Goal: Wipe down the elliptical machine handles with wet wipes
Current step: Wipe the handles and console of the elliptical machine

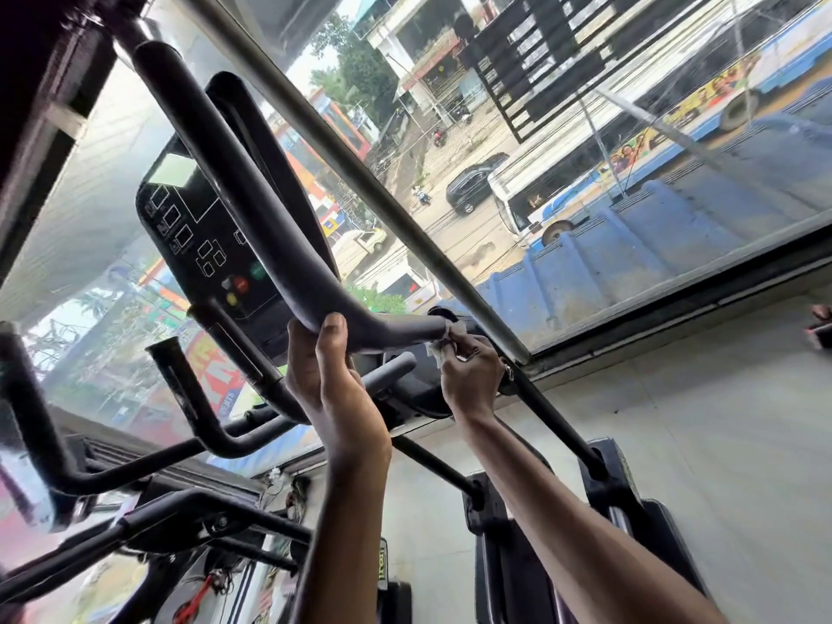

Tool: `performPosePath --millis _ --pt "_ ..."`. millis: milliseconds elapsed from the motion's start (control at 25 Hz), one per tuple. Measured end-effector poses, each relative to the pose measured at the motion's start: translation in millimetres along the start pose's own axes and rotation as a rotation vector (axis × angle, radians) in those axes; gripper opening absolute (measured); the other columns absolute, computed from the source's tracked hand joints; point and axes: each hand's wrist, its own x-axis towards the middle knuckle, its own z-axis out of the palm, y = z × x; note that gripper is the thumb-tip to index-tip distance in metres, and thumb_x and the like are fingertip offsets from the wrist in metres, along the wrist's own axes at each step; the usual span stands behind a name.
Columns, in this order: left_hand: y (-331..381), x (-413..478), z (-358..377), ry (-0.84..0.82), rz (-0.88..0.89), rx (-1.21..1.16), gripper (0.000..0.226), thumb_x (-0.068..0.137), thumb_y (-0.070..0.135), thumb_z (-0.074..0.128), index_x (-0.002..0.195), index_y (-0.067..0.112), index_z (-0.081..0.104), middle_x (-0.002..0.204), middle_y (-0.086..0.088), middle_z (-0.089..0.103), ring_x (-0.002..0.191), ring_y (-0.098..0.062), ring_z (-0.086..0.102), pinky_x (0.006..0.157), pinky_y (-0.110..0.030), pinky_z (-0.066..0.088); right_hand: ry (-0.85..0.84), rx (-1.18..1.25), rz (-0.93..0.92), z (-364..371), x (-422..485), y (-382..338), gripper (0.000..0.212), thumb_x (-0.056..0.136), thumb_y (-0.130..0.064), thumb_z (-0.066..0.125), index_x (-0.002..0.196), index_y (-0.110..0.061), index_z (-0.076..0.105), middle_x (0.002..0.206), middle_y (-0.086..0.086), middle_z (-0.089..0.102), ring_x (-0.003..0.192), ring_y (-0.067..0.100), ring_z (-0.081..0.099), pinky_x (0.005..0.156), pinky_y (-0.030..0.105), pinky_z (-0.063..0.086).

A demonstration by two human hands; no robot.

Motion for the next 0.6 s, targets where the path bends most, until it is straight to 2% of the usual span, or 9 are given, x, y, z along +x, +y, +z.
performPosePath --millis 80,240,360,480,560,600 --pt "4 -2 -2 -0.02 -0.006 0.034 0.022 0.086 0.032 0.057 0.087 0.045 0.075 0.086 0.02 0.069 0.093 -0.013 0.06 0.089 -0.041 0.043 -0.029 0.144 0.047 -4 -19 -12 0.009 0.089 -0.017 0.079 0.097 -0.016 0.084 0.091 0.0 0.077 0.083 0.006 0.073 0.074 0.009 0.049" --pt "12 -5 -5 -0.064 -0.081 0.073 0.029 0.092 0.027 0.053 0.079 0.046 0.071 0.082 0.023 0.067 0.088 -0.002 0.059 0.089 -0.036 0.044 -0.058 0.367 0.044 -15 -58 -50 0.016 0.092 -0.013 0.078 0.107 -0.011 0.081 0.102 0.0 0.078 0.093 0.004 0.075 0.083 0.015 0.057" --pt "18 -1 -13 -0.129 -0.14 0.044 0.024 0.093 0.026 0.057 0.079 0.04 0.072 0.082 0.021 0.068 0.087 0.0 0.06 0.088 -0.031 0.047 -0.063 0.401 -0.076 -23 -89 -78 0.018 0.092 -0.014 0.077 0.11 -0.014 0.081 0.105 -0.003 0.078 0.1 0.007 0.074 0.088 0.02 0.059" --pt "20 3 -21 -0.196 -0.184 0.007 0.016 0.095 0.021 0.062 0.082 0.027 0.068 0.082 0.013 0.065 0.082 0.0 0.059 0.08 -0.023 0.048 -0.013 0.36 -0.225 -27 -101 -88 0.016 0.093 -0.01 0.077 0.108 -0.012 0.082 0.103 -0.002 0.076 0.096 0.007 0.073 0.084 0.019 0.058" --pt "23 6 -25 -0.243 -0.198 0.003 0.007 0.092 0.027 0.063 0.086 0.023 0.065 0.086 0.002 0.06 0.086 -0.007 0.057 0.082 -0.025 0.048 0.012 0.328 -0.213 -26 -98 -90 0.016 0.093 -0.01 0.076 0.107 -0.015 0.082 0.101 -0.004 0.078 0.094 0.005 0.073 0.086 0.023 0.059" --pt "24 7 -26 -0.255 -0.215 0.006 0.01 0.091 0.031 0.063 0.087 0.022 0.064 0.088 -0.002 0.058 0.087 -0.011 0.055 0.083 -0.028 0.048 0.01 0.325 -0.153 -25 -96 -92 0.017 0.094 -0.011 0.075 0.108 -0.018 0.082 0.1 -0.007 0.079 0.095 0.004 0.073 0.09 0.028 0.06"
